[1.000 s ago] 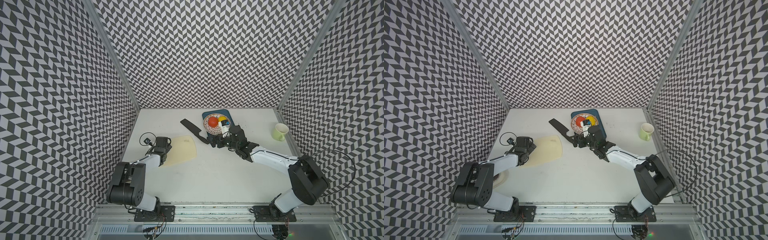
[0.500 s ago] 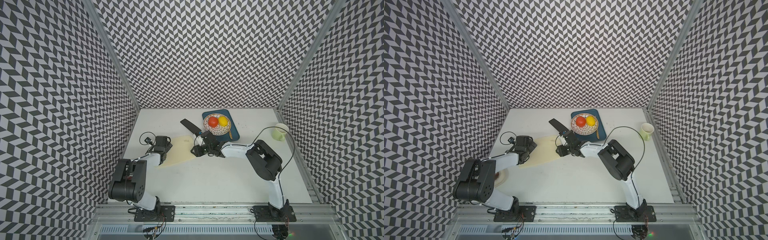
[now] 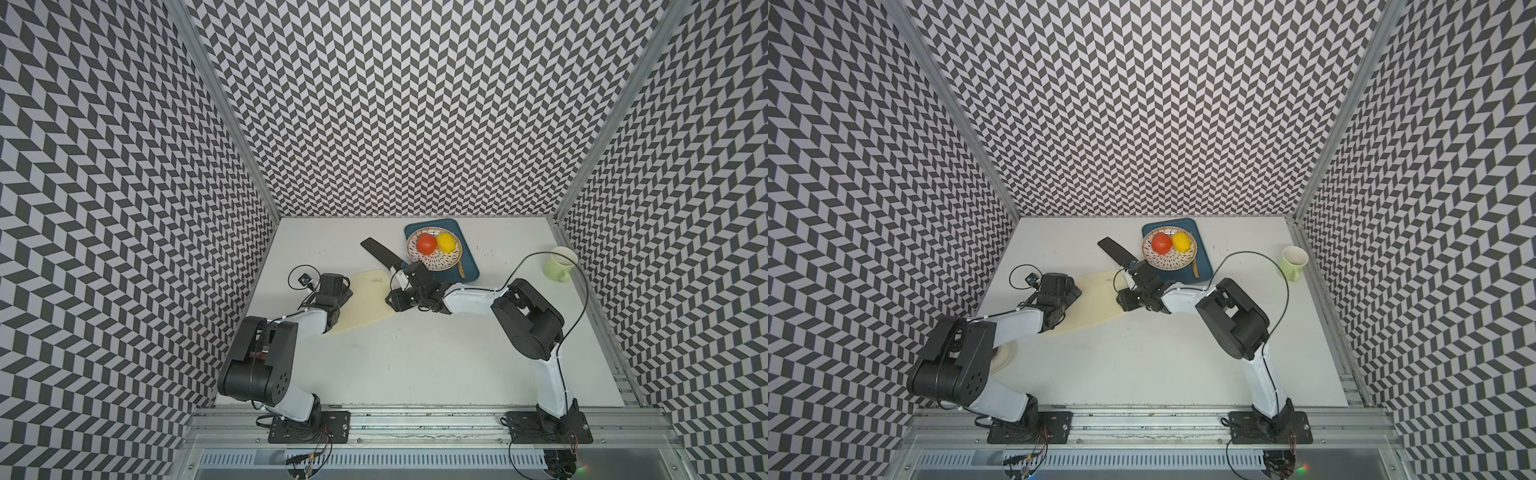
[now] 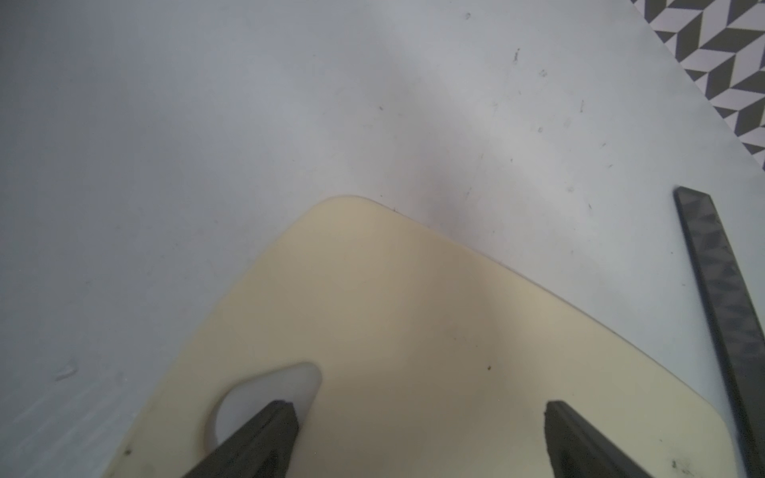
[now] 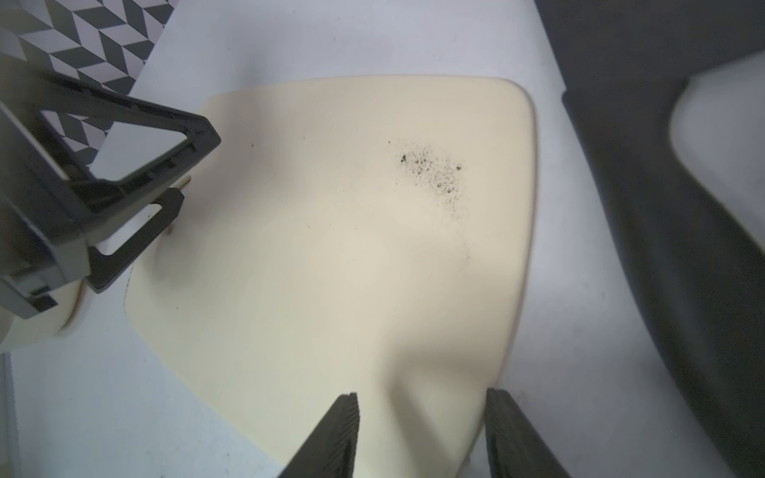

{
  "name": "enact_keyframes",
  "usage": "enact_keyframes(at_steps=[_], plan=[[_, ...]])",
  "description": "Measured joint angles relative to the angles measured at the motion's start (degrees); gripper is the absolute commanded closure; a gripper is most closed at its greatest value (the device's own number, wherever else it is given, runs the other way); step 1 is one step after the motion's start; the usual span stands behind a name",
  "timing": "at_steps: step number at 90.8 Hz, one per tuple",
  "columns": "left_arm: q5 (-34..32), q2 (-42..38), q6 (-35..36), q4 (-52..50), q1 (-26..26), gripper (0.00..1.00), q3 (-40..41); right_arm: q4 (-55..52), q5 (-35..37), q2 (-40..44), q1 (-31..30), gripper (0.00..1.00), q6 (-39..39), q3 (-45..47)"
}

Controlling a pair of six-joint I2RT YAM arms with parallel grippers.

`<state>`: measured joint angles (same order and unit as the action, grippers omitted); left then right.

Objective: Align the knife with the edge of the cutting board
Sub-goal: Move the work surface to the center of the board.

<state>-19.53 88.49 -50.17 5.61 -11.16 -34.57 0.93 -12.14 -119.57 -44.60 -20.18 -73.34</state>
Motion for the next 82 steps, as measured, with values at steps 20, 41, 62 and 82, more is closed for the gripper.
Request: enact_keyframes(at_steps=[20,41,62,82], plan=[[0.11,-4.26,-0.24,1.66,-4.0,0.02,4.61,3.54,1.31,6.47,-1.44,0.48,-2.16,10.25],[0.59,-9.31,-1.7,1.57,-10.88,0.02,8.9,5.88,3.3,14.84,-1.97,0.46,-5.09,21.66],[0.79,-10.32,-4.28,4.22,-16.65,0.02,10.67,8.07,4.7,22.08,-2.19,0.45,-8.22,31.01],[-1.88,-8.37,-6.73,5.88,-22.4,0.02,10.14,7.78,8.26,26.1,-2.14,0.43,-10.01,35.19]])
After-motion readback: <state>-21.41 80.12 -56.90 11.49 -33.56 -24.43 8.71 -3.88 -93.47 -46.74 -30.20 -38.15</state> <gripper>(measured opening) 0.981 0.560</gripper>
